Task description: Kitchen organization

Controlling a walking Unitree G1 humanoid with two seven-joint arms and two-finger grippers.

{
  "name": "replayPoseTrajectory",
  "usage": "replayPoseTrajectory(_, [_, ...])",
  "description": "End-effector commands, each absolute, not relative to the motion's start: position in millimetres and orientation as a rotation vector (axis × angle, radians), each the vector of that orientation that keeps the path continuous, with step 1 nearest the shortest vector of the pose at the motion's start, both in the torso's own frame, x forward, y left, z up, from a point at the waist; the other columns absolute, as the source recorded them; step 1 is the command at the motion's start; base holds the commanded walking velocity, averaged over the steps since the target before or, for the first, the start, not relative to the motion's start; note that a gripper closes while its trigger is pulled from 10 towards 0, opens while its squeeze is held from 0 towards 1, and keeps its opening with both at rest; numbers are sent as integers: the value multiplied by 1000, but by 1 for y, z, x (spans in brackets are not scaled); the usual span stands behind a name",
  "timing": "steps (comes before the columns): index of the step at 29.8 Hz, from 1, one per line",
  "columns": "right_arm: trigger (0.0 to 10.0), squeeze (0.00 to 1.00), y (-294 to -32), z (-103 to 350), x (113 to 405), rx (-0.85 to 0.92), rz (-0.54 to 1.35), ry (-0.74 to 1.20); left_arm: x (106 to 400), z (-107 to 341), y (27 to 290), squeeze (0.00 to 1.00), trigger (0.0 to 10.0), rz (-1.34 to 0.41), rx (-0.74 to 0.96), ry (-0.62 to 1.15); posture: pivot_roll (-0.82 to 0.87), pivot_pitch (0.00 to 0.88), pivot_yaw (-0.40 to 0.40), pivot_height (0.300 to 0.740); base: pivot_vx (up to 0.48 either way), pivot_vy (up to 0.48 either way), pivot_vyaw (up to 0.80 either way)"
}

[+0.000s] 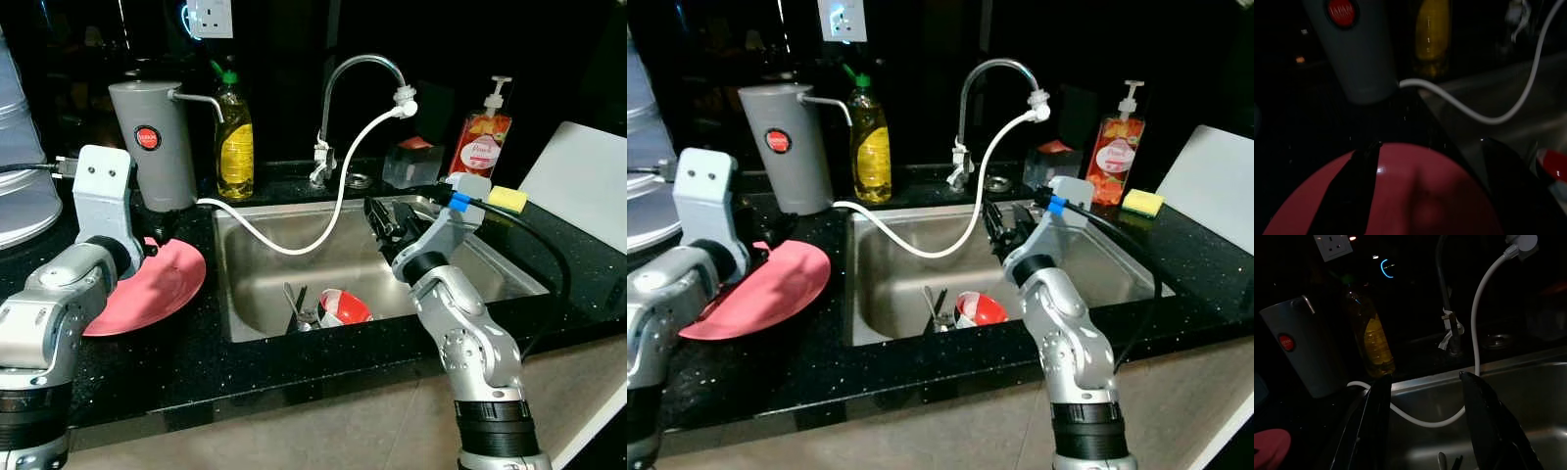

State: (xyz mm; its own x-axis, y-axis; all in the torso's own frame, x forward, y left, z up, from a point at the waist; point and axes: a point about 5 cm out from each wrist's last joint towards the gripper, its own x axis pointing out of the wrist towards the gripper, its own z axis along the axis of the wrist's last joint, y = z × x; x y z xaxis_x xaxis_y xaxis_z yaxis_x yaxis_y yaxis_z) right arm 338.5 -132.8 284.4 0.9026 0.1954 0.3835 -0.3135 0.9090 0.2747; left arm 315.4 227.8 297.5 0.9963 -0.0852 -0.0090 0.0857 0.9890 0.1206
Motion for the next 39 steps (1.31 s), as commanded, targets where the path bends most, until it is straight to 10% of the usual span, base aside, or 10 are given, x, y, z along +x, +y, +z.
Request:
replayPoseTrajectory(1, [10000,0,-135,283,336,341,257,-354,312,290,238,0,10000,-60,143,89,-11,44,3,740,0,0,0])
replayPoseTrajectory(13, [10000,0,-136,280,337,344,247,-346,314,261,276,0,10000,138,191,262,-1,50,10,740,0,0,0])
replayPoseTrajectory(28, [10000,0,-135,279,337,347,253,-343,312,223,296,0,9216,173,-135,365,-5,50,5,740,0,0,0])
replayPoseTrajectory(29, [10000,0,-135,279,337,347,253,-343,312,221,295,0,5882,160,-149,370,-5,49,4,740,0,0,0])
replayPoseTrajectory(31, [10000,0,-135,279,337,347,253,-342,311,217,291,0,5490,133,-163,378,-7,49,1,740,0,0,0])
replayPoseTrajectory(32, [10000,0,-135,279,337,346,254,-342,311,214,289,0,2902,122,-170,386,-13,47,0,740,0,0,0])
replayPoseTrajectory(33, [10000,0,-135,279,337,345,255,-342,310,213,288,0,2902,116,-173,391,-13,47,0,740,0,0,0])
replayPoseTrajectory(34, [10000,0,-135,279,338,344,256,-343,310,210,288,0,0,117,-169,400,-13,47,0,740,0,0,0])
replayPoseTrajectory(39, [10000,0,-135,280,338,342,256,-344,309,205,287,0,0,122,-165,410,-15,43,-1,740,0,0,0])
